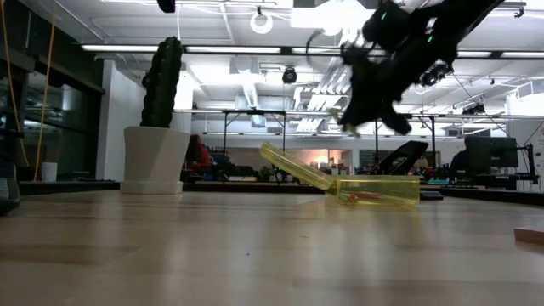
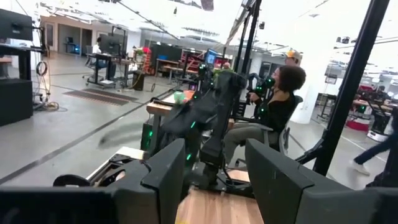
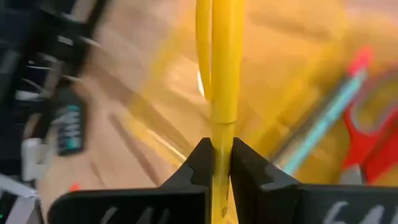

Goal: Pack school essentials
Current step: Put the yellow pen into the yellow supply box, then put the orange eraser into the yellow supply box

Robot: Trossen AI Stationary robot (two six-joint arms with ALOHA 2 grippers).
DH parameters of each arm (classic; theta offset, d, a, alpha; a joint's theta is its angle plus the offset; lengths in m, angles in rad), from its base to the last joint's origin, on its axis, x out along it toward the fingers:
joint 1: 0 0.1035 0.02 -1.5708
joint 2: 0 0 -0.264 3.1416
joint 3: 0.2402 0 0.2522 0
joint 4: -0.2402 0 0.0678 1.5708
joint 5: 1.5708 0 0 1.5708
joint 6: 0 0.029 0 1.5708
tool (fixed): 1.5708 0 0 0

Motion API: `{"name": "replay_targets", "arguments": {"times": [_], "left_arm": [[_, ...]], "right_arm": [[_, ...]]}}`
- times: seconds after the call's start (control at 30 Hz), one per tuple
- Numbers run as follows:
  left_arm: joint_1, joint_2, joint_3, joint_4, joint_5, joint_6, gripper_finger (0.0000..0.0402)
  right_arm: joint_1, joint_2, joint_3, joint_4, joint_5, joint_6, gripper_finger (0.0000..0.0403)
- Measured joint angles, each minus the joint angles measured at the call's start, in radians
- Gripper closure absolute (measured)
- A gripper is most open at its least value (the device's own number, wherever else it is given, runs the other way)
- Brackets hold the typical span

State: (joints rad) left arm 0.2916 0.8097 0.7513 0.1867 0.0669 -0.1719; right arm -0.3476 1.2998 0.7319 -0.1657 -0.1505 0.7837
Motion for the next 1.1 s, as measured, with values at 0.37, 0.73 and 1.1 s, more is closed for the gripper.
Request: {"name": "replay_targets", "arguments": {"times": [0.37, 0.73, 1.1], "left_arm": [[0.000, 0.000, 0.000, -0.002, 0.000, 0.000, 0.0245], [0.000, 0.000, 0.000, -0.002, -0.003, 0.000, 0.0245], [0.000, 0.000, 0.000, -0.002, -0.004, 0.052, 0.0245]], "right_arm": [[-0.113, 0.272, 0.000, 0.067, -0.186, 0.182, 0.0392], [-0.118, 0.337, 0.000, 0.074, -0.188, 0.367, 0.0384], [-0.117, 0.337, 0.000, 0.075, -0.163, 0.380, 0.0320]]}}
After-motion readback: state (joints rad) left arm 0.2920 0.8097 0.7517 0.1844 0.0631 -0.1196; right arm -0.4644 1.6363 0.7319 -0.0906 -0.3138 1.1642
